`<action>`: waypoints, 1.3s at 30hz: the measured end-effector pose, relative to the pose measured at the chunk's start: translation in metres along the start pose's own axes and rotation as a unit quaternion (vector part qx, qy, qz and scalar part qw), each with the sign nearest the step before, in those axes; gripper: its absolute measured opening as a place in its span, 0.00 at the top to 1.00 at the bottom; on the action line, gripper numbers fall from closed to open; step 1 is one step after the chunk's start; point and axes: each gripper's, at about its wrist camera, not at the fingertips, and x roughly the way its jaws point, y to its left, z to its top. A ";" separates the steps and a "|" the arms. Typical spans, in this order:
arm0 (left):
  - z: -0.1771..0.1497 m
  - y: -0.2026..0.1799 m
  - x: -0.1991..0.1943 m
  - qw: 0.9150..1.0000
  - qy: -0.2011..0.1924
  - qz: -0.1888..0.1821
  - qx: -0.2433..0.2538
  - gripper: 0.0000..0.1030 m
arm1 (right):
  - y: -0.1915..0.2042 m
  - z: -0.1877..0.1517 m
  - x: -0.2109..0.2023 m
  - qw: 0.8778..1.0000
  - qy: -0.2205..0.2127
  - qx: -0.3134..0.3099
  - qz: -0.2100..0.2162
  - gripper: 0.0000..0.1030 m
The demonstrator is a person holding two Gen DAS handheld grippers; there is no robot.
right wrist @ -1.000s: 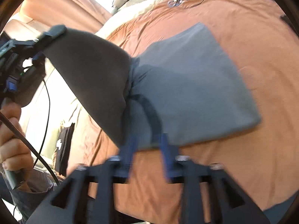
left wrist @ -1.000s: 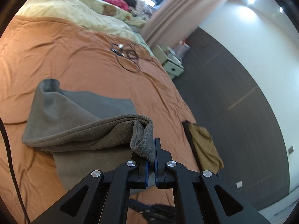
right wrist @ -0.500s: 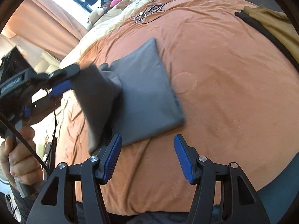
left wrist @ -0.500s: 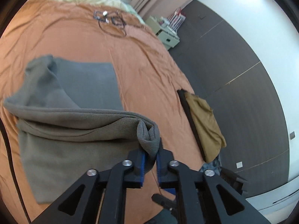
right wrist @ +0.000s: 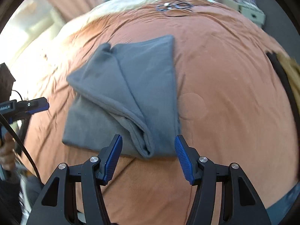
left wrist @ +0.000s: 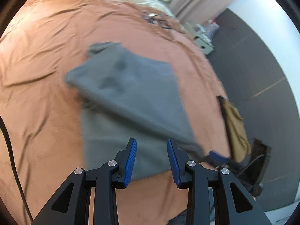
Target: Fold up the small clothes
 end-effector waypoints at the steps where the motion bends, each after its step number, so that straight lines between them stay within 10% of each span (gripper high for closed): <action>1: -0.003 0.011 -0.001 1.000 0.002 0.012 -0.007 0.65 | 0.005 0.003 0.005 1.000 0.006 -0.015 -0.007 0.45; 5: -0.012 0.037 0.006 0.999 0.012 0.039 -0.028 0.65 | 0.021 0.011 0.021 0.997 0.025 -0.062 -0.033 0.47; 11: -0.029 0.067 0.030 0.996 0.041 0.071 -0.046 0.65 | 0.038 0.032 0.041 0.993 0.031 -0.107 -0.050 0.75; 17: -0.037 0.073 0.052 0.993 0.067 0.092 -0.040 0.65 | 0.000 0.039 0.035 1.000 0.007 -0.028 0.009 0.94; 28: -0.041 0.074 0.065 0.987 0.086 0.136 -0.014 0.65 | -0.073 0.008 0.053 0.993 0.025 0.090 0.074 0.93; 35: -0.019 0.092 0.046 0.991 0.072 0.104 -0.036 0.65 | -0.031 0.030 0.030 1.000 0.006 -0.020 -0.017 0.55; 39: -0.003 0.096 0.029 0.993 0.051 0.098 -0.030 0.65 | 0.007 0.039 0.027 0.996 -0.008 -0.082 -0.037 0.53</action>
